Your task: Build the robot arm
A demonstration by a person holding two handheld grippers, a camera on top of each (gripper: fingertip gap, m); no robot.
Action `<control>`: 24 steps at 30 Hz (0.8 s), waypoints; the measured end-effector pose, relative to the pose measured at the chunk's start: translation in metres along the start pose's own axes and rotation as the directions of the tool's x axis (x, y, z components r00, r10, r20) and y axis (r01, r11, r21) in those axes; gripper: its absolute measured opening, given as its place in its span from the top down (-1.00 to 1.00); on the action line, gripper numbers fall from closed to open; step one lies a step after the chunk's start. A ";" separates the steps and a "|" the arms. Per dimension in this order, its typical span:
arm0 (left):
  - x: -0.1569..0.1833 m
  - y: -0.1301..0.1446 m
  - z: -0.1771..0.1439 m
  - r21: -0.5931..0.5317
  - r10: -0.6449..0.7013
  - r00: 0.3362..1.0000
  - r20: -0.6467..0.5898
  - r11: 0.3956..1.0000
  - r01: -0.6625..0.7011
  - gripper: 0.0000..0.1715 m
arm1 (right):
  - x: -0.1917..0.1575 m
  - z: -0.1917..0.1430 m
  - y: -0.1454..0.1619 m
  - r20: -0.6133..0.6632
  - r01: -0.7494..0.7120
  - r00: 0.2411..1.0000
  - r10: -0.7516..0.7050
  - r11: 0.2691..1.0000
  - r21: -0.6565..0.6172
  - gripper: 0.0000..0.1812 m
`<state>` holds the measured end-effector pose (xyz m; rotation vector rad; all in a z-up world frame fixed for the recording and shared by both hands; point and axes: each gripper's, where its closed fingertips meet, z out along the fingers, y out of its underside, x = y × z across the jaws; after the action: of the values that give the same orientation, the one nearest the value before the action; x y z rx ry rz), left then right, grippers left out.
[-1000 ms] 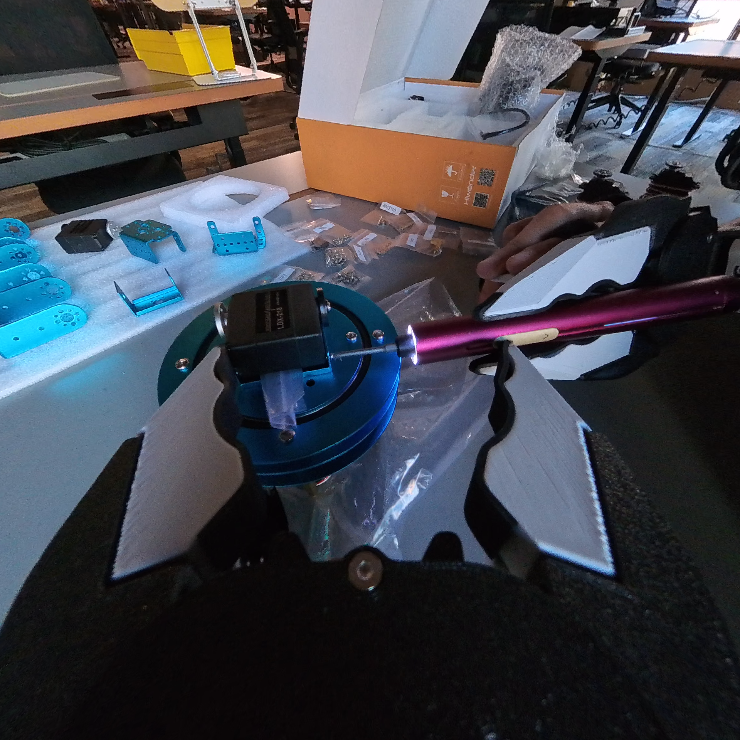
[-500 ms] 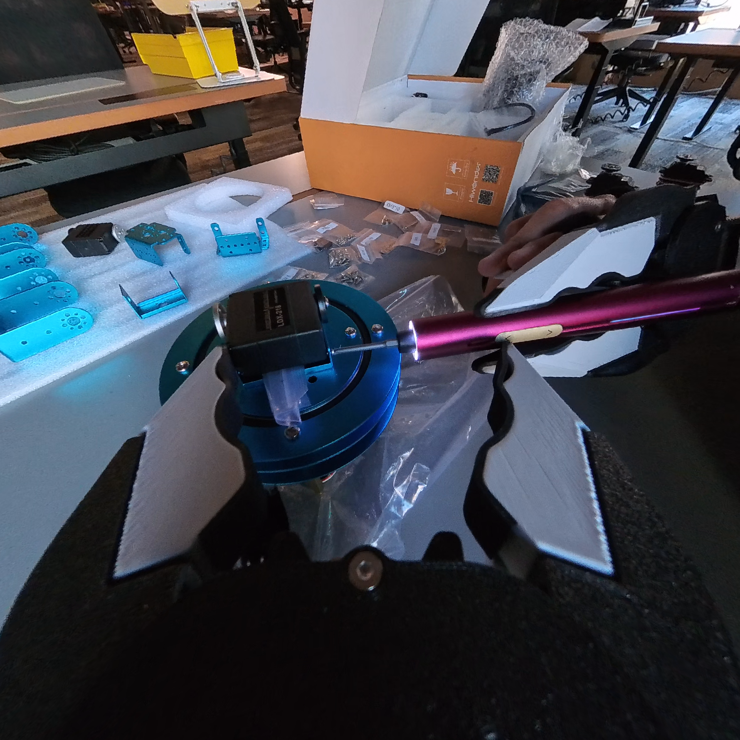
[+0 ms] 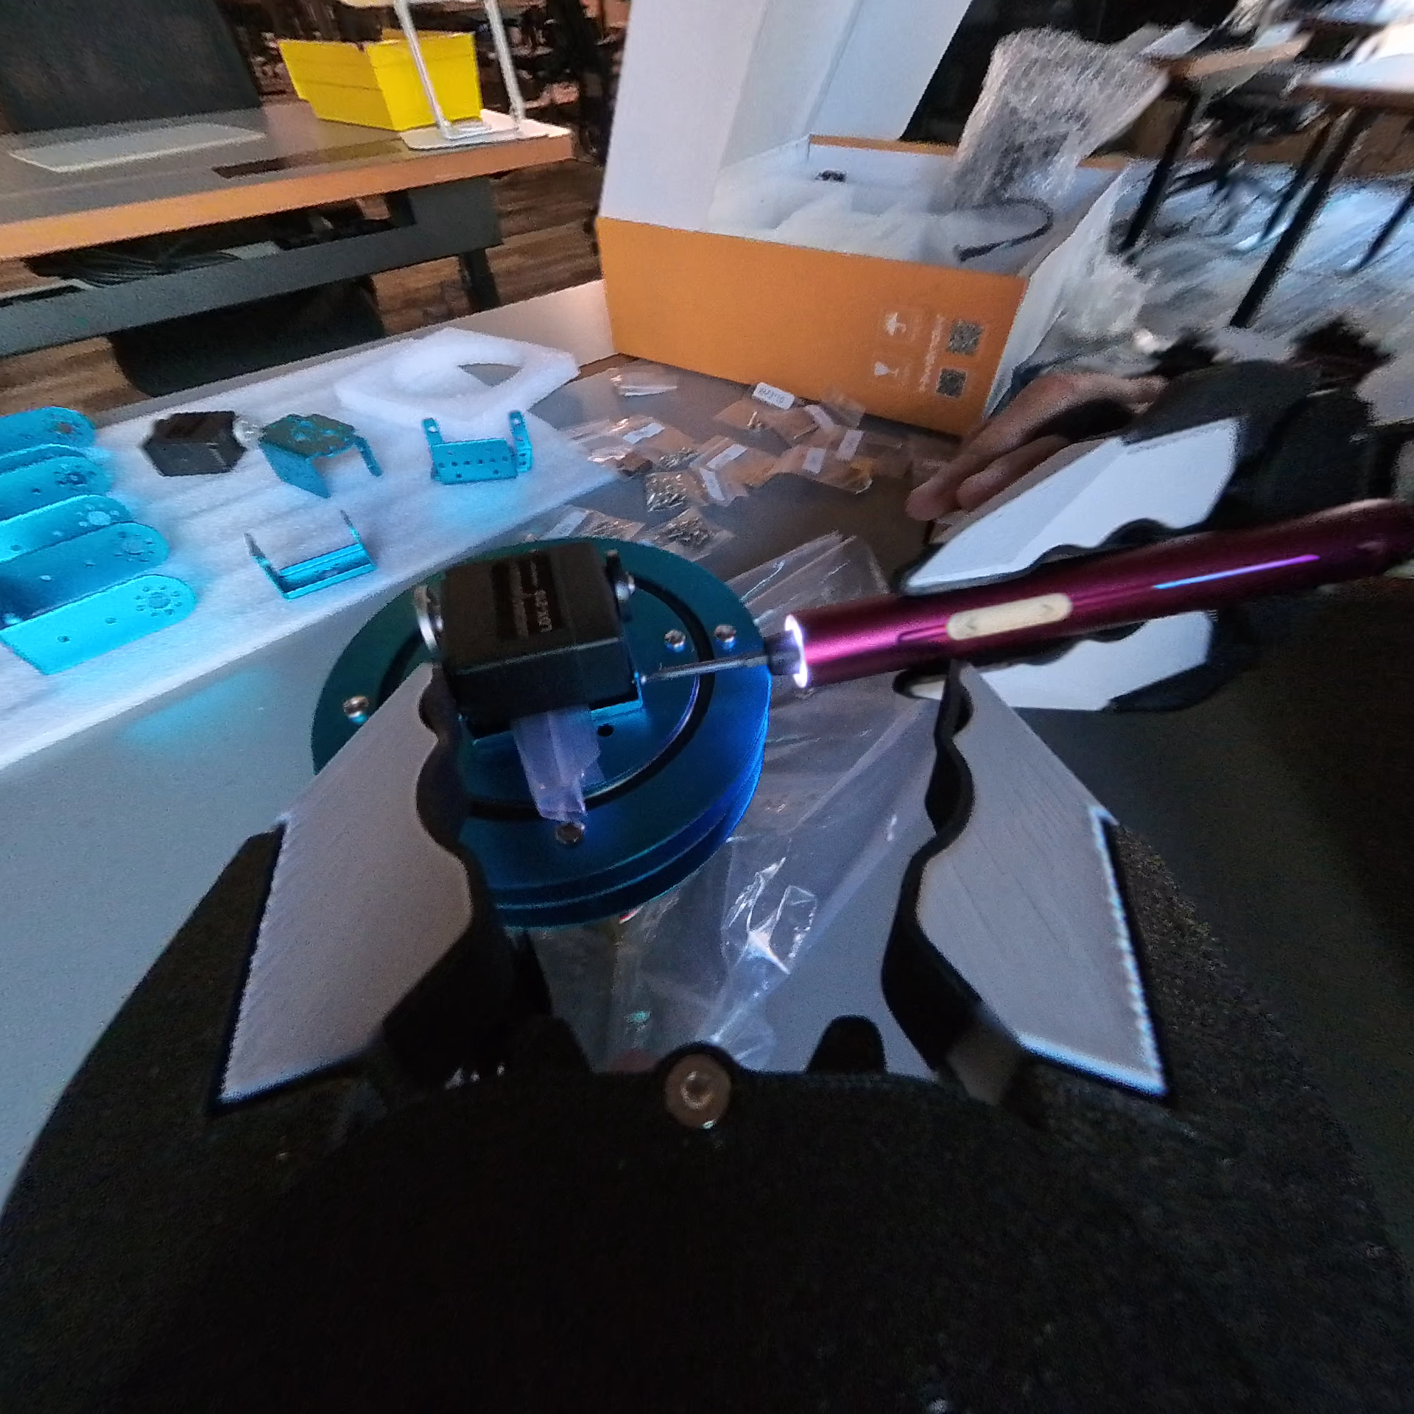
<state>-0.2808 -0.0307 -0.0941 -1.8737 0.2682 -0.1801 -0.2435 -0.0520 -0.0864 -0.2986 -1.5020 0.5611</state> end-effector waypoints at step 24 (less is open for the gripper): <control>-0.014 -0.003 0.002 -0.002 -0.183 0.983 -0.003 0.983 0.183 -0.37 | 0.026 0.000 0.012 0.131 -0.632 0.761 0.636 0.771 -0.073 0.74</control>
<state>-0.2938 -0.0241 -0.0915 -1.8994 0.0974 -0.3084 -0.2459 -0.0286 -0.0700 -0.8228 -1.5382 1.1292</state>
